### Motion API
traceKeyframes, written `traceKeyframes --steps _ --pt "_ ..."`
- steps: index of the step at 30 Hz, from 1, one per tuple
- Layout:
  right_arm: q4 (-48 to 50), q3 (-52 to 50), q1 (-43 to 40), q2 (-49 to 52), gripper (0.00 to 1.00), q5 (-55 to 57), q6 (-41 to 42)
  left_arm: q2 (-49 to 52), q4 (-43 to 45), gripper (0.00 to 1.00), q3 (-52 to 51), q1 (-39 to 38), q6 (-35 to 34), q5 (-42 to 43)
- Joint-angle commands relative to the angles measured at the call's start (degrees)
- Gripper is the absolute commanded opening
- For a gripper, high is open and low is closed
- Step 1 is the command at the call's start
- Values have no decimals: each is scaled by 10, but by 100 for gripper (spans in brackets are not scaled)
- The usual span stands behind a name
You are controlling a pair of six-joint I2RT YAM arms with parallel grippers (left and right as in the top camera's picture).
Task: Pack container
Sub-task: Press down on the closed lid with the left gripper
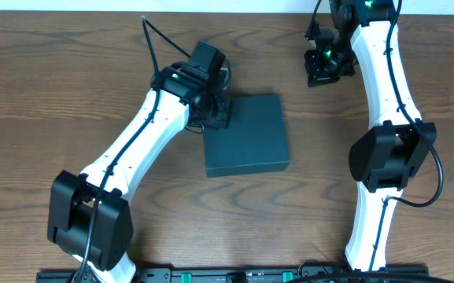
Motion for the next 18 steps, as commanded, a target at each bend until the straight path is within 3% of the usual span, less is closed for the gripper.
traceKeyframes --steps 1,18 --pt "1 11 6 -7 1 7 1 16 -1 6 6 -15 -17 -13" --pt "-5 11 6 -7 1 16 0 130 0 6 6 -51 -17 -6"
